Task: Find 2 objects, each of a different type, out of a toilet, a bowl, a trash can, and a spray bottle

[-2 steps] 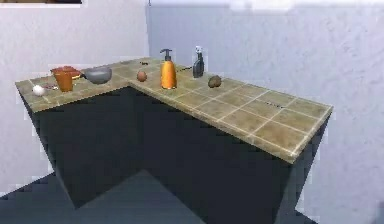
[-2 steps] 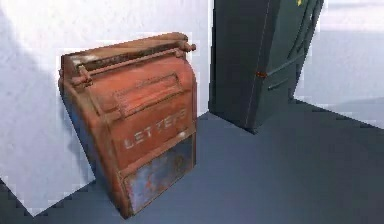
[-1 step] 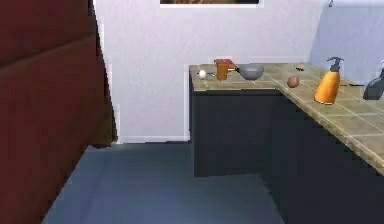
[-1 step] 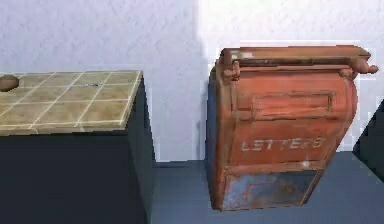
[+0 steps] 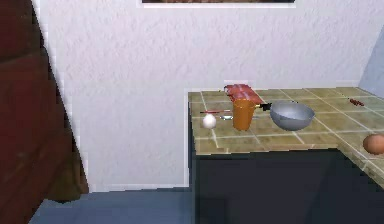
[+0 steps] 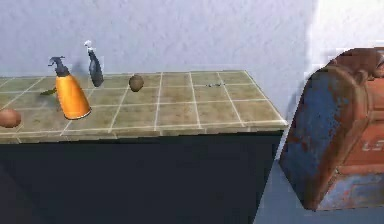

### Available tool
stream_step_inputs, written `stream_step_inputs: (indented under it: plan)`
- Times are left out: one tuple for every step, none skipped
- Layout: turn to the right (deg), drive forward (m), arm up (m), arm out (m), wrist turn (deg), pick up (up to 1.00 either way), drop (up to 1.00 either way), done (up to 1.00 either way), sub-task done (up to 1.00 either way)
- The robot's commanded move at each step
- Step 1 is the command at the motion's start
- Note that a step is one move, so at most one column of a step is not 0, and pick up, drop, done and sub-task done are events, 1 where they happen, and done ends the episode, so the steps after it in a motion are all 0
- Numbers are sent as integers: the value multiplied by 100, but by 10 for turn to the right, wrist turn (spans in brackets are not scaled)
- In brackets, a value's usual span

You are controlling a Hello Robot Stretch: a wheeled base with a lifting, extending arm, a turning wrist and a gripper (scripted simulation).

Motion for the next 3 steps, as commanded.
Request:
stream_step_inputs:
  plan:
    - [270,0,0,0,0,0,0,0,0]
    - [0,0,0,0,0,0,0,0,100]
    - [390,0,0,0,0,0,0,0,0]
